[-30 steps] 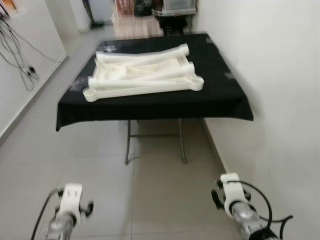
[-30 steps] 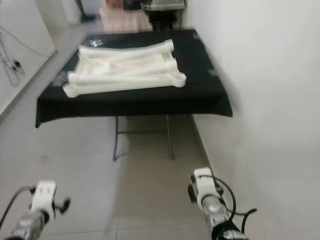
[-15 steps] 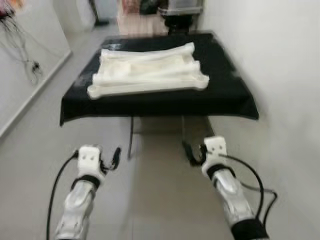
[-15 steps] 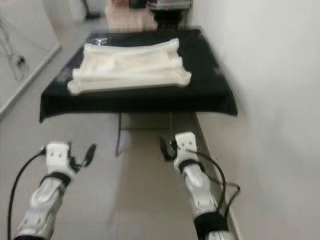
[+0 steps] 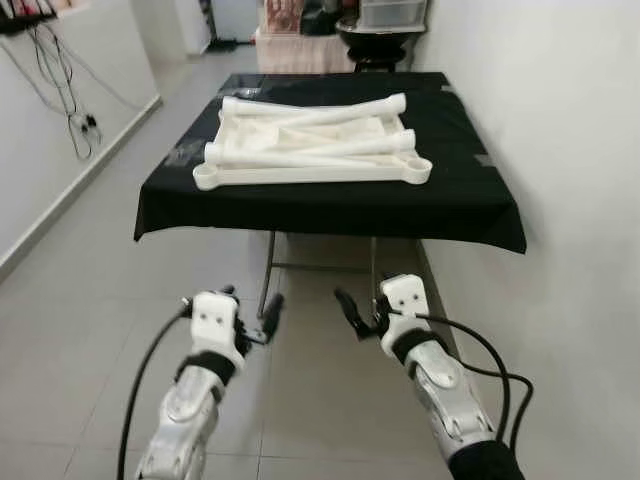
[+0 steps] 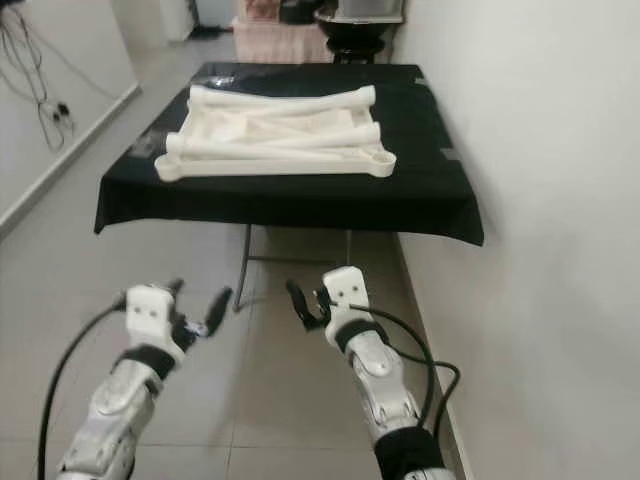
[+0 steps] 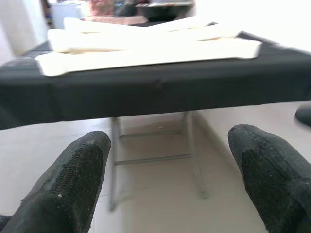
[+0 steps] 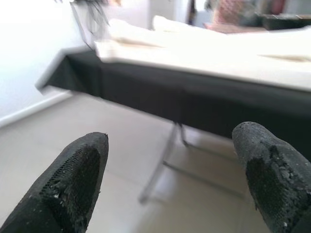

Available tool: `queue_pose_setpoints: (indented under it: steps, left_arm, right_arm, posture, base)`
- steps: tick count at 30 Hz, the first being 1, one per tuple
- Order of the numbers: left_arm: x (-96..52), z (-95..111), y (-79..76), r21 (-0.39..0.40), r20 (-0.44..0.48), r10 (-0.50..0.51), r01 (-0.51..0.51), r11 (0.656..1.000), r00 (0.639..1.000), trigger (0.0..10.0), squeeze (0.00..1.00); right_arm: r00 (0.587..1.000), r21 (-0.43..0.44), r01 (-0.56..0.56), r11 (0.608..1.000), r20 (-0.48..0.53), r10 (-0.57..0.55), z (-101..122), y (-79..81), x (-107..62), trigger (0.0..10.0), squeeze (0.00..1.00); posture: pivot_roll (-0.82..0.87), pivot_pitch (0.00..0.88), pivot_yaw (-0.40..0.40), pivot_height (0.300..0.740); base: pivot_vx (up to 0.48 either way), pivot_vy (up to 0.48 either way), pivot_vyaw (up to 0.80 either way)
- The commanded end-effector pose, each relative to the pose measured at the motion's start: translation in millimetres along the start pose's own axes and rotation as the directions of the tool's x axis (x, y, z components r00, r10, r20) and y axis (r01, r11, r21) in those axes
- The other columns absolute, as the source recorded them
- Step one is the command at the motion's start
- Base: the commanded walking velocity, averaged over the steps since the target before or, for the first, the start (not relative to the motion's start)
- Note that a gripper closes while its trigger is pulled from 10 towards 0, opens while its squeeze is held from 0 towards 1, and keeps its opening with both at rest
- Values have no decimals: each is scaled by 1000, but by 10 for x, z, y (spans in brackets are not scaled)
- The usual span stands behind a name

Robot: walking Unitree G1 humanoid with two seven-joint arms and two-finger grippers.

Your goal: Building children table

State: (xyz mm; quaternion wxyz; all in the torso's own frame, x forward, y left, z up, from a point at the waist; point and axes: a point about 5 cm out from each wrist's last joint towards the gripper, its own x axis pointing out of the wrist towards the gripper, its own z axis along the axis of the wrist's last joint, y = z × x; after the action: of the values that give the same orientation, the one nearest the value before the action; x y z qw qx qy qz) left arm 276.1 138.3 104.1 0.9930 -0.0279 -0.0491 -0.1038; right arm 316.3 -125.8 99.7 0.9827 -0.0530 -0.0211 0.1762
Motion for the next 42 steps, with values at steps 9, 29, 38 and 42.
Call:
queue_pose_setpoints:
  steps: [9, 29, 38, 42]
  left_arm:
    - [99, 102, -83, -3, -3, -51, 51, 999, 999, 10000, 0]
    - [194, 236, -114, 11, 17, -91, 91, 996, 996, 10000, 0]
    - [215, 265, -108, 11, 23, -88, 88, 996, 996, 10000, 0]
    - [213, 279, -93, 12, 27, -83, 82, 997, 996, 10000, 0]
  right_arm:
    - [1000, 11, 6, 1000, 23, -6, 140, -44, 33, 10000, 0]
    - [986, -63, -32, 997, 164, 42, 748, -239, 247, 10000, 0]
    - [995, -186, -19, 982, 89, 36, 788, -285, 328, 10000, 0]
    - [999, -251, -20, 968, 22, 27, 763, -285, 360, 10000, 0]
  posture:
    - [-81, 0, 81, 740]
    - [-87, 0, 94, 740]
    - [-80, 0, 88, 740]
    - [-80, 0, 87, 740]
  base:
    - [369, 0, 0]
    - [365, 0, 0]
    - [366, 0, 0]
    - [364, 0, 0]
